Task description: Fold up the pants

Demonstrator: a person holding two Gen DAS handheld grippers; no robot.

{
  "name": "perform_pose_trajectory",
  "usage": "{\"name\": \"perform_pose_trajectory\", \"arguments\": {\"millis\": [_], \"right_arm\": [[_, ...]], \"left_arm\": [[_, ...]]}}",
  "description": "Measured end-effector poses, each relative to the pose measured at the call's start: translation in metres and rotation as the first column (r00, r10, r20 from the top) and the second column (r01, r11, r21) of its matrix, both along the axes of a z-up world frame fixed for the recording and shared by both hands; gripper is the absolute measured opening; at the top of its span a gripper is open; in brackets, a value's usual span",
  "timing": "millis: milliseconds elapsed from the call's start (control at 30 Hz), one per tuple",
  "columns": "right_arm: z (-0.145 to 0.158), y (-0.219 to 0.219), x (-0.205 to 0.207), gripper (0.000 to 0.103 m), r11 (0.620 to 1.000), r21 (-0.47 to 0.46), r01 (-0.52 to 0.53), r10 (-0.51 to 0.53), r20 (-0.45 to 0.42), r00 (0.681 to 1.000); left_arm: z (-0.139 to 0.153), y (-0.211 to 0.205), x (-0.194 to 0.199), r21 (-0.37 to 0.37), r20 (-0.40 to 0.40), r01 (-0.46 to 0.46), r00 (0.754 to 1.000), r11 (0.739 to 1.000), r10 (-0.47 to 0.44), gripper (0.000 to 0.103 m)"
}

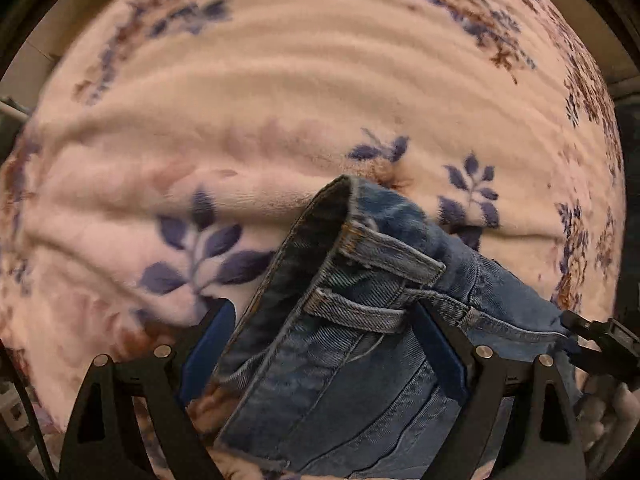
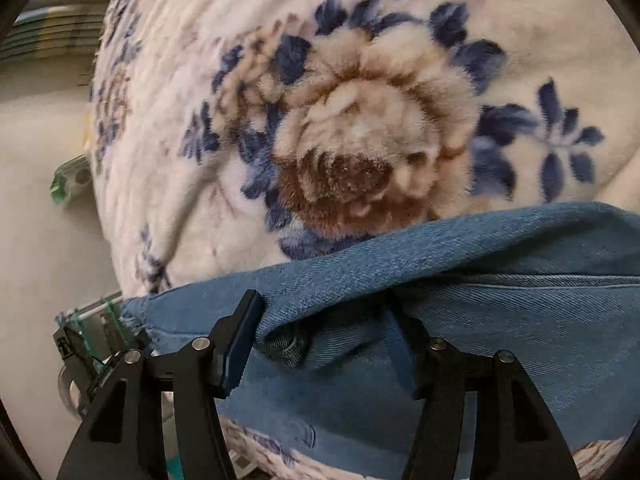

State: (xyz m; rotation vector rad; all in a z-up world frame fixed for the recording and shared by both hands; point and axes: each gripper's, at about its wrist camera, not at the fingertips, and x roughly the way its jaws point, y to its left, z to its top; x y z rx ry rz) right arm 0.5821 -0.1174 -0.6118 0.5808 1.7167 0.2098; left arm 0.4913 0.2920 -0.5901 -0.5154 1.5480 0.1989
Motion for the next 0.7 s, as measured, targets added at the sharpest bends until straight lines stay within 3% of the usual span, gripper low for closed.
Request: {"name": "perform_pose_trajectory", "arguments": {"millis": [233,300,333,367,467,633,700], "right_arm": [[-0.007,0.032,0.017,0.064,0.998,-0.066,-0.019,0.019,-0.008,1.0],[-0.013,0.045,0.026,0.049,0.992,-0.118,-0.05,0.05,0.001,0.999],[-0.013,0.051,0.027,0.035,0.986,-0.148,-0.077,0.079,0.008,0.997],[-0.009,0.056,0.028,0.029,0.982,-0.166,-0.095,0.102,0.029,0.994],[0.01,0.066,0.028,0.021,0.973,-0.206,-0.102,0.123,0.09,0.988],[0.026,0.062,0.043,0.017,0.986,-0.163,-0.041,0.061,0.121,0.991],[0.031,0.059,0.056,0.012,0.988,-0.153,-0.027,0.049,0.143,0.989]], "left_arm": [[-0.015,0.002,0.014,-0.042,0.012,0.084,0.996,0.996,-0.084,0.089],[-0.013,0.0,0.018,-0.073,0.037,0.102,0.994,0.992,-0.1,0.06],[-0.007,-0.004,0.021,-0.072,0.055,0.121,0.992,0.99,-0.118,0.05],[0.0,-0.007,0.023,-0.057,0.071,0.146,0.987,0.988,-0.142,0.038],[0.02,-0.014,0.027,0.008,0.119,0.174,0.977,0.985,-0.174,0.019],[0.042,-0.013,0.039,-0.006,0.2,0.151,0.969,0.989,-0.146,0.014],[0.041,-0.011,0.054,0.035,0.204,0.159,0.965,0.987,-0.163,0.014]]}}
